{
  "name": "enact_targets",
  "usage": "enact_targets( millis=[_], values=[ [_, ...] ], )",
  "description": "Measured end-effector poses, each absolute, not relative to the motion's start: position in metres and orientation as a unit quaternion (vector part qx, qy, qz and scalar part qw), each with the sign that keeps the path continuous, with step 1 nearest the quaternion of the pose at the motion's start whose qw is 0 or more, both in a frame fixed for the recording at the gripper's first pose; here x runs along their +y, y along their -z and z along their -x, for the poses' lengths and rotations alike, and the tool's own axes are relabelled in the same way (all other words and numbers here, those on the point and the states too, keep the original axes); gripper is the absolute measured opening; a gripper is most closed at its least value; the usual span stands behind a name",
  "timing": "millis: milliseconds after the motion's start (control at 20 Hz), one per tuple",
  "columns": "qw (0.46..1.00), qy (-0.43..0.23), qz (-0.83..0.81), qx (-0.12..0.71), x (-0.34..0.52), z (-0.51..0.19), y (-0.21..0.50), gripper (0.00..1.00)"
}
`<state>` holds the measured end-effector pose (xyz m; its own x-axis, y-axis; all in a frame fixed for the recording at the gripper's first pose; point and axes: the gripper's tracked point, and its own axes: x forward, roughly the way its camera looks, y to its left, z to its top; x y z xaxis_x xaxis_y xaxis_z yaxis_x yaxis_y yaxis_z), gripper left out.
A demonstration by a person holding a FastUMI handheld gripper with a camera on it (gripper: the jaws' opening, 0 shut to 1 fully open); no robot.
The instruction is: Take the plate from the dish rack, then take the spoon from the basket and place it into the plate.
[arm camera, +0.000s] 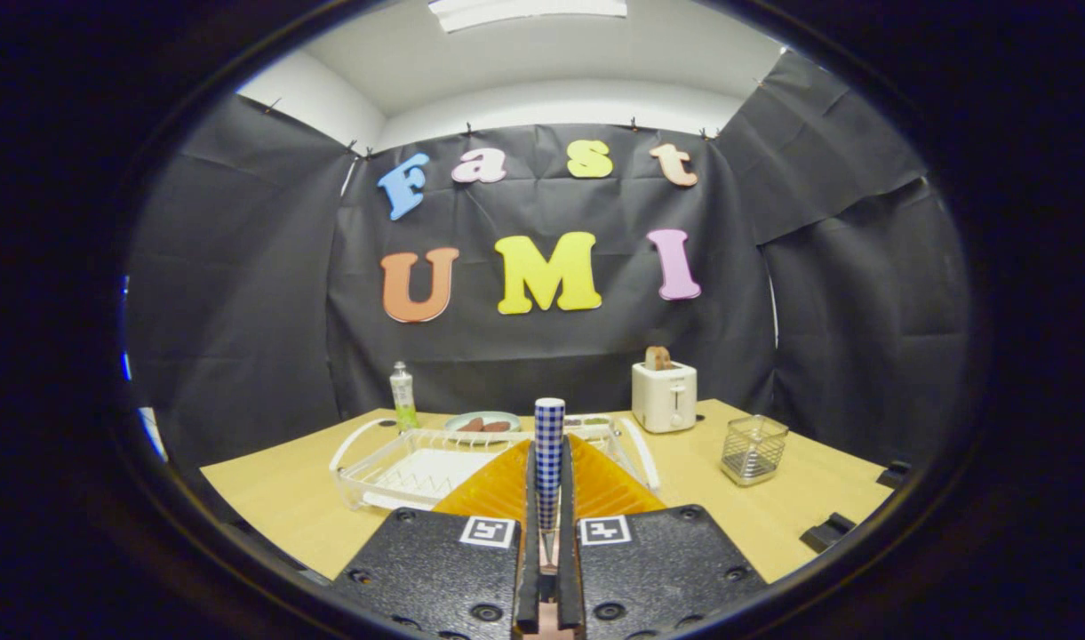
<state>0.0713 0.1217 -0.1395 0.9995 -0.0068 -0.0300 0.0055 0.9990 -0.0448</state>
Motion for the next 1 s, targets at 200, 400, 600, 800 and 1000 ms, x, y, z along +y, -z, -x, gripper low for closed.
enact_targets(
  millis=[200,400,600,800,1000],
  values=[
    [0.999,-0.001,0.035,0.022,0.137,-0.070,0.162,0.14],
    [1.000,-0.006,0.017,0.016,0.137,-0.064,0.170,0.16],
    [1.000,0.005,0.009,0.017,0.122,-0.066,0.170,0.19],
    [1.000,0.015,0.005,0.023,0.109,-0.068,0.170,0.21],
    [0.999,0.023,0.017,0.015,0.097,-0.060,0.163,0.21]
  ],
)
